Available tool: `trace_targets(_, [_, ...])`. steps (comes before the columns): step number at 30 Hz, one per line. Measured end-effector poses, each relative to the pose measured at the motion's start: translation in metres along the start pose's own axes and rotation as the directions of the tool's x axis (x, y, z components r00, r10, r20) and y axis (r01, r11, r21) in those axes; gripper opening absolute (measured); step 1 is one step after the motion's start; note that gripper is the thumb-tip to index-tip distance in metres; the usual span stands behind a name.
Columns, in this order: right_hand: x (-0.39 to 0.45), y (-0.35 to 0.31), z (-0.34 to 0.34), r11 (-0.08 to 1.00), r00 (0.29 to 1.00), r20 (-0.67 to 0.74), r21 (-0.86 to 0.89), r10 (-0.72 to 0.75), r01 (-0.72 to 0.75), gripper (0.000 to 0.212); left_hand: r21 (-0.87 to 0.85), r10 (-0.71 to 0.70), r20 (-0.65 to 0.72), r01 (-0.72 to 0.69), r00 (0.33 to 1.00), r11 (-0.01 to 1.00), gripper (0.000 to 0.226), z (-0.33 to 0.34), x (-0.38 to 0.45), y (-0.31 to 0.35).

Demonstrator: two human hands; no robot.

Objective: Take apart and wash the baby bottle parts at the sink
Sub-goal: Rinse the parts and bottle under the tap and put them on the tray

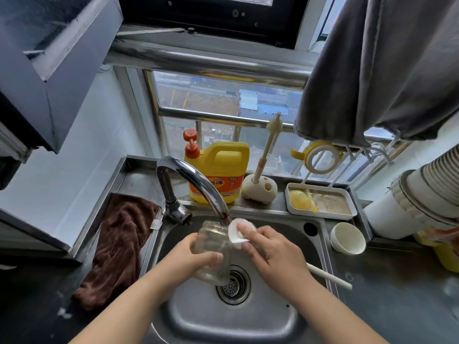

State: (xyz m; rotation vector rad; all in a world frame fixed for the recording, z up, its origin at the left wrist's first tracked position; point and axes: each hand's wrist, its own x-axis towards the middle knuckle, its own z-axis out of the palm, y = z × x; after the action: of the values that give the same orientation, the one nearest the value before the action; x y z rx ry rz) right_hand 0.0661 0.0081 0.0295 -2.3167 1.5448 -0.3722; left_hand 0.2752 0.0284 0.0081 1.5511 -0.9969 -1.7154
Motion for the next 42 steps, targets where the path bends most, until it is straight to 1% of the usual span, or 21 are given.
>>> trace_targets(2, [0.005, -0.01, -0.001, 0.994, 1.0, 0.005, 0.111, 0.007, -0.007, 0.05, -0.127, -0.046, 0.106, 0.059, 0.993, 0.99, 0.077, 0.003, 0.0, 0.003])
trace_targets(4, [0.007, -0.012, -0.003, 0.985, 1.0, 0.007, 0.174, -0.014, 0.013, 0.046, -0.229, -0.057, 0.183, 0.099, 0.982, 0.968, 0.079, 0.001, -0.001, 0.005])
trace_targets(6, [0.004, -0.006, -0.006, 0.968, 0.998, 0.058, 0.249, 0.009, -0.023, 0.044, -0.29, -0.074, 0.226, 0.14, 0.971, 0.947, 0.076, 0.0, -0.005, 0.004])
trace_targets(8, [0.0, -0.001, -0.004, 0.959, 0.994, 0.101, 0.274, 0.043, -0.069, 0.047, -0.314, -0.082, 0.258, 0.164, 0.963, 0.935, 0.068, 0.001, -0.005, 0.002])
trace_targets(10, [-0.001, -0.004, 0.0, 0.96, 0.994, 0.104, 0.273, 0.04, -0.067, 0.044, -0.277, -0.077, 0.232, 0.142, 0.97, 0.95, 0.07, 0.003, -0.002, 0.0])
trace_targets(13, [-0.003, -0.006, 0.007, 0.956, 0.995, 0.094, 0.287, 0.035, -0.061, 0.043, -0.238, -0.091, 0.134, 0.121, 0.987, 0.964, 0.079, 0.006, 0.004, -0.004])
trace_targets(15, [-0.005, -0.009, 0.012, 0.952, 0.994, 0.094, 0.298, 0.045, -0.072, 0.045, -0.23, -0.061, 0.113, 0.086, 0.992, 0.969, 0.071, 0.011, 0.006, -0.003])
trace_targets(17, [-0.009, -0.015, 0.015, 0.948, 0.994, 0.09, 0.308, 0.059, -0.084, 0.049, -0.154, 0.015, 0.141, 0.007, 0.99, 0.988, 0.057, 0.017, 0.006, 0.0])
trace_targets(19, [-0.01, -0.015, 0.014, 0.959, 0.994, 0.085, 0.271, 0.063, -0.084, 0.051, -0.087, 0.048, 0.168, -0.033, 0.985, 0.996, 0.046, 0.019, 0.001, 0.008])
trace_targets(22, [-0.009, 0.003, 0.006, 0.985, 0.993, 0.098, 0.148, 0.072, -0.086, 0.042, -0.124, -0.006, 0.179, 0.028, 0.984, 0.992, 0.044, 0.011, 0.0, 0.01])
trace_targets(24, [-0.008, 0.01, 0.001, 0.983, 0.988, 0.112, 0.137, 0.107, -0.122, 0.041, -0.117, -0.006, 0.209, 0.031, 0.978, 0.993, 0.043, 0.007, 0.001, 0.011])
trace_targets(26, [-0.006, 0.006, -0.001, 0.97, 0.985, 0.13, 0.196, 0.117, -0.141, 0.042, -0.108, 0.007, 0.222, 0.017, 0.975, 0.994, 0.045, 0.007, 0.004, 0.015])
trace_targets(28, [-0.005, 0.003, -0.002, 0.943, 0.985, 0.12, 0.296, 0.121, -0.152, 0.042, -0.12, -0.01, 0.195, 0.034, 0.981, 0.992, 0.065, 0.008, 0.005, 0.018])
trace_targets(30, [-0.007, 0.006, -0.003, 0.89, 0.982, 0.136, 0.422, 0.128, -0.174, 0.047, -0.166, -0.039, 0.207, 0.074, 0.978, 0.983, 0.081, 0.007, 0.006, 0.018])
trace_targets(32, [-0.011, 0.009, -0.003, 0.822, 0.976, 0.173, 0.531, 0.132, -0.206, 0.055, -0.212, -0.045, 0.216, 0.092, 0.975, 0.973, 0.085, 0.01, 0.004, 0.018])
trace_targets(34, [-0.014, 0.007, -0.003, 0.754, 0.972, 0.194, 0.616, 0.134, -0.227, 0.059, -0.23, -0.03, 0.197, 0.076, 0.98, 0.97, 0.086, 0.015, 0.004, 0.018])
trace_targets(35, [-0.014, 0.006, -0.002, 0.745, 0.971, 0.192, 0.626, 0.139, -0.231, 0.06, -0.241, -0.011, 0.189, 0.057, 0.982, 0.969, 0.084, 0.017, 0.003, 0.017])
trace_targets(37, [-0.015, 0.005, 0.002, 0.761, 0.974, 0.16, 0.607, 0.162, -0.227, 0.062, -0.266, 0.042, 0.149, -0.001, 0.988, 0.964, 0.074, 0.019, 0.005, 0.013])
trace_targets(39, [-0.015, 0.004, 0.004, 0.785, 0.974, 0.136, 0.577, 0.182, -0.227, 0.064, -0.292, 0.042, 0.072, -0.019, 0.997, 0.956, 0.059, 0.019, 0.007, 0.008])
trace_targets(40, [-0.015, 0.002, 0.005, 0.804, 0.976, 0.125, 0.552, 0.181, -0.22, 0.064, -0.308, 0.033, 0.055, -0.014, 0.998, 0.951, 0.055, 0.02, 0.008, 0.006])
trace_targets(42, [-0.015, -0.002, 0.007, 0.836, 0.981, 0.099, 0.513, 0.169, -0.196, 0.064, -0.291, 0.054, 0.082, -0.028, 0.995, 0.956, 0.058, 0.025, 0.007, 0.006])
